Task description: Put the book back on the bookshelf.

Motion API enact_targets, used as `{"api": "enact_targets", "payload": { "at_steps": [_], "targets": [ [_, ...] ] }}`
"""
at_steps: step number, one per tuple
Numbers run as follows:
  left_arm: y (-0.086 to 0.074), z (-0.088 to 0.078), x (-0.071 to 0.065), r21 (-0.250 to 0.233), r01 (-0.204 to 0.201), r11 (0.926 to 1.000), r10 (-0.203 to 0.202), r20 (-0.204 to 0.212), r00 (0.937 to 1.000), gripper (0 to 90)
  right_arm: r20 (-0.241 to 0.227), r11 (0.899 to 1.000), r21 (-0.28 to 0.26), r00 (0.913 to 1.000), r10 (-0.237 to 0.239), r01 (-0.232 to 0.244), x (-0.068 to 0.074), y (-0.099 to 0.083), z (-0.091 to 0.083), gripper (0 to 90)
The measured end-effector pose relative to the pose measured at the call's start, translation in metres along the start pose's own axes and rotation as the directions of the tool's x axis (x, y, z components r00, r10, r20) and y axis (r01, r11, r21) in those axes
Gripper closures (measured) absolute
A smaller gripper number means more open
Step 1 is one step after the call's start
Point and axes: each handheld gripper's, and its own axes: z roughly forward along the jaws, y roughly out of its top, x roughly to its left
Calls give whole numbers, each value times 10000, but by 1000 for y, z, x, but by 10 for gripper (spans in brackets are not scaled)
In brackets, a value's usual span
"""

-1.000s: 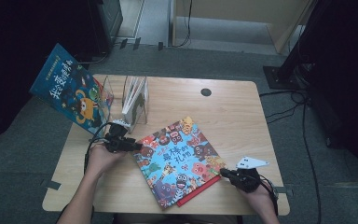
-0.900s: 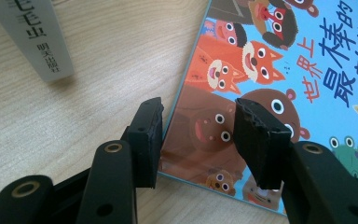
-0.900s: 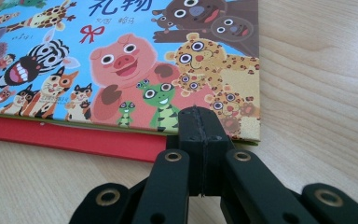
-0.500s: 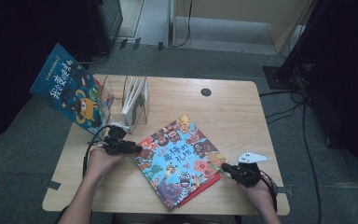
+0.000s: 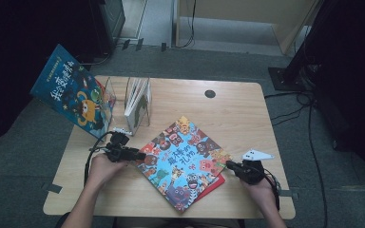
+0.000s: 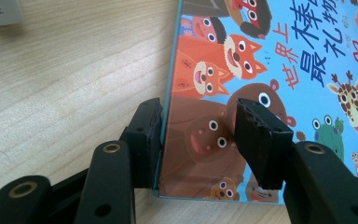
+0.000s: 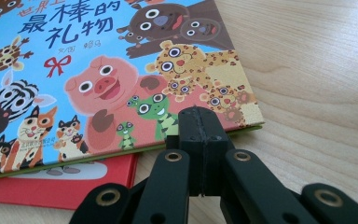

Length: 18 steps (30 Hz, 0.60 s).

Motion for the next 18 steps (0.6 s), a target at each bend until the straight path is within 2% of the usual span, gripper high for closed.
{"api": "enact_targets", "payload": {
  "at_steps": [4, 6, 7, 11, 18],
  "targets": [
    [-2, 0, -2, 1, 40, 10000, -40, 27, 10000, 519, -193, 10000, 72, 9998, 53, -52, 2, 0, 0, 898],
    [-5, 0, -4, 1, 16, 10000, -16, 42, 10000, 517, -68, 9994, 19, 9994, -338, 338, 7, 2, 0, 900],
    [-6, 0, -5, 24, 46, 10000, -46, 42, 10000, 516, 15, 9993, -27, 9993, -385, 385, 7, 3, 1, 900],
    [-7, 0, -6, 22, 101, 9999, -101, 72, 9999, 516, -208, 9999, -94, 9997, 109, -111, 1, 4, 3, 900],
    [-9, 0, -7, -36, 163, 9999, -163, 62, 9998, 509, -276, 9999, 147, 9996, 13, -9, 3, 3, 3, 900]
  ]
}}
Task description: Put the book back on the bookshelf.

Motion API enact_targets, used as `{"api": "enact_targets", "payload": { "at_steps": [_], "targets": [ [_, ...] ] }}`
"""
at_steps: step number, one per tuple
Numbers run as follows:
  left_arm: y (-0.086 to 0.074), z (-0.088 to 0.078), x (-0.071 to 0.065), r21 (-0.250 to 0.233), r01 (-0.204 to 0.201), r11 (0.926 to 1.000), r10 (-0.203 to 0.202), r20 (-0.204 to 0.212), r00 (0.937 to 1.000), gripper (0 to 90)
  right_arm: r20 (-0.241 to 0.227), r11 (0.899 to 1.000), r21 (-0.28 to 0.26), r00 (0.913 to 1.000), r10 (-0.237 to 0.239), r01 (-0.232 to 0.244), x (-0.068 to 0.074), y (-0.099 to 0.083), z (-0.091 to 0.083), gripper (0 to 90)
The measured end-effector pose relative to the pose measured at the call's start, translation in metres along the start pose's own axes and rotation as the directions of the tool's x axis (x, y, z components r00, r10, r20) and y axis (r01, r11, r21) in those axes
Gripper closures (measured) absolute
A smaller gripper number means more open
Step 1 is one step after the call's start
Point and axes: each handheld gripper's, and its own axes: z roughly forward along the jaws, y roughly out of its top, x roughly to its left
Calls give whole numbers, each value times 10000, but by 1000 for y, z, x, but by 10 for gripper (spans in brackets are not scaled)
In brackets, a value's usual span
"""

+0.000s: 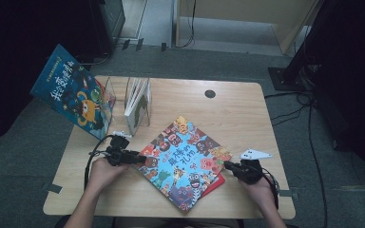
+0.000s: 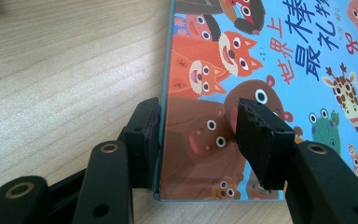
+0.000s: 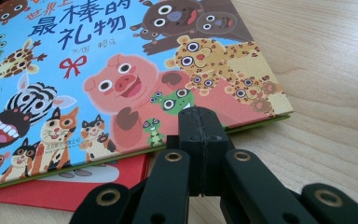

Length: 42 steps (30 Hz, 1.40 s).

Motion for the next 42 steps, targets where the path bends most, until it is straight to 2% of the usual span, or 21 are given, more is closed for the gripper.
{"api": "enact_targets", "payload": {
  "at_steps": [6, 12, 15, 23, 27, 34, 39, 42],
  "targets": [
    [-2, 2, -2, 59, 177, 9998, -178, 115, 9998, 490, 205, 9999, -137, 9998, 58, -55, -4, 4, 5, 900],
    [-1, 7, -8, 86, 340, 9994, -342, 220, 9992, 470, 619, 9995, -292, 9980, -127, 145, -5, 11, 14, 900],
    [0, 9, -11, 150, 282, 9995, -285, 237, 9993, 470, 340, 9997, -188, 9993, -166, 173, -5, 12, 17, 900],
    [-1, 9, -10, 140, 510, 9986, -514, 275, 9983, 482, 374, 9992, -65, 9986, -380, 382, -3, 14, 18, 889],
    [0, 8, -9, 158, 264, 9995, -268, 272, 9993, 477, 162, 9990, 6, 9989, -450, 450, 0, 13, 17, 897],
    [4, 10, -8, 143, 176, 9997, -179, 243, 9995, 454, -151, 9983, 84, 9982, -576, 577, 8, 8, 14, 897],
    [7, 14, -10, 112, -30, 9999, 27, 284, 9996, 433, -198, 9984, 89, 9983, -554, 556, 8, 7, 13, 897],
    [8, 15, -12, 136, -130, 9998, 129, 121, 9998, 413, -211, 9987, 67, 9985, -513, 514, 8, 7, 14, 897]
  ]
}}
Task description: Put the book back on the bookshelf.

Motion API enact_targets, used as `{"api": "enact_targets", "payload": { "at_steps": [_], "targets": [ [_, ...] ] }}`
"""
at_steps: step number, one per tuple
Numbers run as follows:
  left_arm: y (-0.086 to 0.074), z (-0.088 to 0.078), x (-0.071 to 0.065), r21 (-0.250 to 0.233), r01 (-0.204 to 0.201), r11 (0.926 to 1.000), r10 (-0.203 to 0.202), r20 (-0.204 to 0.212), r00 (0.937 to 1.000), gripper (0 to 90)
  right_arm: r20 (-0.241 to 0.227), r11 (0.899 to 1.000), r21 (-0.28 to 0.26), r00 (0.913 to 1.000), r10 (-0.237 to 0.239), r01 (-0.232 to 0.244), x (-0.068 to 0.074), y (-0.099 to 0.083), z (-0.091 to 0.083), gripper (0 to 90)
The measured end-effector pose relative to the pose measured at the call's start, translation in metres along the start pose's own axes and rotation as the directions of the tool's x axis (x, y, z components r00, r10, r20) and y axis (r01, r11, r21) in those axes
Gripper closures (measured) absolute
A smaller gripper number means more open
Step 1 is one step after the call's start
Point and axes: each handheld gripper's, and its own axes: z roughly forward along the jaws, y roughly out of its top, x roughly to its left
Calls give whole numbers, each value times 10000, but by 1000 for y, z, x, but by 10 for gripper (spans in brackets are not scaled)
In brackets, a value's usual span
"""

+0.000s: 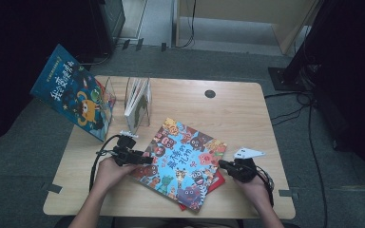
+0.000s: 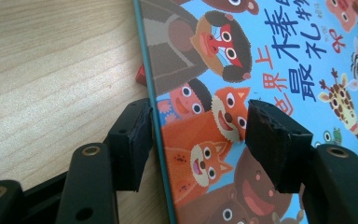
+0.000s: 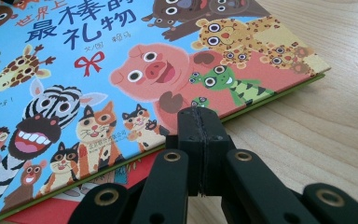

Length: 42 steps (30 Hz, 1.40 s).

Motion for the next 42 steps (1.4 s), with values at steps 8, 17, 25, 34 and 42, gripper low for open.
{"api": "enact_targets", "payload": {
  "at_steps": [8, 17, 25, 34, 42],
  "targets": [
    [-2, 0, 4, -275, 227, 9994, -219, 310, 9993, 372, 12, 10000, -32, 10000, 28, -28, -2, 4, 5, 897],
    [-3, 1, -3, -411, -98, 9991, 80, -450, 9990, 351, 106, 9998, -131, 9999, -131, 133, -1, 8, 11, 900],
    [-3, -2, 2, -274, 339, 9991, -342, -106, 9994, 385, -1, 9995, 102, 9995, -314, 314, 0, 8, 10, 900],
    [-4, -3, 2, -178, 345, 9992, -347, -102, 9993, 393, -173, 9991, 261, 9993, -334, 338, 7, 4, 7, 900],
    [-3, -3, 1, -134, 651, 9978, -653, -124, 9978, 393, -451, 9990, 214, 9982, -388, 398, 8, 3, 7, 900]
  ]
}}
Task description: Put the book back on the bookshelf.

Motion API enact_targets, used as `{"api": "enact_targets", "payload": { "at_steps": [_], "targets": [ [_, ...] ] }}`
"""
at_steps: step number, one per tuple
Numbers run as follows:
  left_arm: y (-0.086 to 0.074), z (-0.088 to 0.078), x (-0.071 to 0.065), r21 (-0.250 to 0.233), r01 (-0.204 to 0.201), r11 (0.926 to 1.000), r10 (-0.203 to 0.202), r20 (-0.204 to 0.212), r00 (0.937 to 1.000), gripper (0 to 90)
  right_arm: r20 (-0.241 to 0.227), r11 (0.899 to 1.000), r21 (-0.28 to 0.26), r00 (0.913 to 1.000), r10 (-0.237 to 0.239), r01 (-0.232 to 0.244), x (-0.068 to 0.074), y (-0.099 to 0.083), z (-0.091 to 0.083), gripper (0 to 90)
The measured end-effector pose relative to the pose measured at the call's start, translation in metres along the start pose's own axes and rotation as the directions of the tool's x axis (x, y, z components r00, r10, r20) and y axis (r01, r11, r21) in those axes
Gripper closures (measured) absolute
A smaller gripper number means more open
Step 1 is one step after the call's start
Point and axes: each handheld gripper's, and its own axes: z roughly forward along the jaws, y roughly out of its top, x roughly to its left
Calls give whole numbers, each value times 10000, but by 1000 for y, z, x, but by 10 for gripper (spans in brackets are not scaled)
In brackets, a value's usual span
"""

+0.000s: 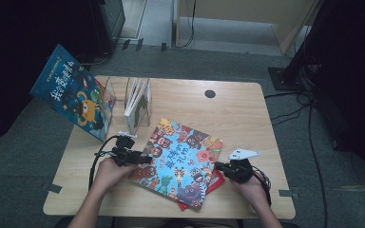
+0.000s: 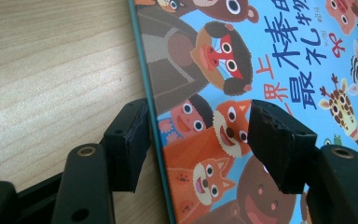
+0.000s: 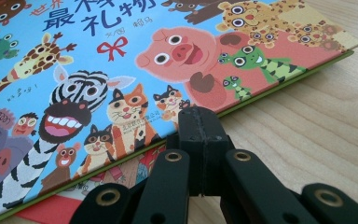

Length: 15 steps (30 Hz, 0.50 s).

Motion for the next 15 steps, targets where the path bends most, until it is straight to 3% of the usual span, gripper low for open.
{"api": "enact_targets", "payload": {
  "at_steps": [6, 13, 15],
  "targets": [
    [-1, -2, 3, 65, 322, 9995, -323, 203, 9993, 415, 52, 10000, -10, 10000, 28, -28, -1, 2, 2, 900],
    [1, -4, 8, 205, 140, 9997, -143, 159, 9998, 471, 176, 9999, -122, 9998, 34, -32, -1, 3, 5, 900],
    [2, -3, 6, 186, 266, 9995, -267, 51, 9996, 469, 106, 9999, -156, 9999, 61, -59, -2, 3, 6, 900]
  ]
}}
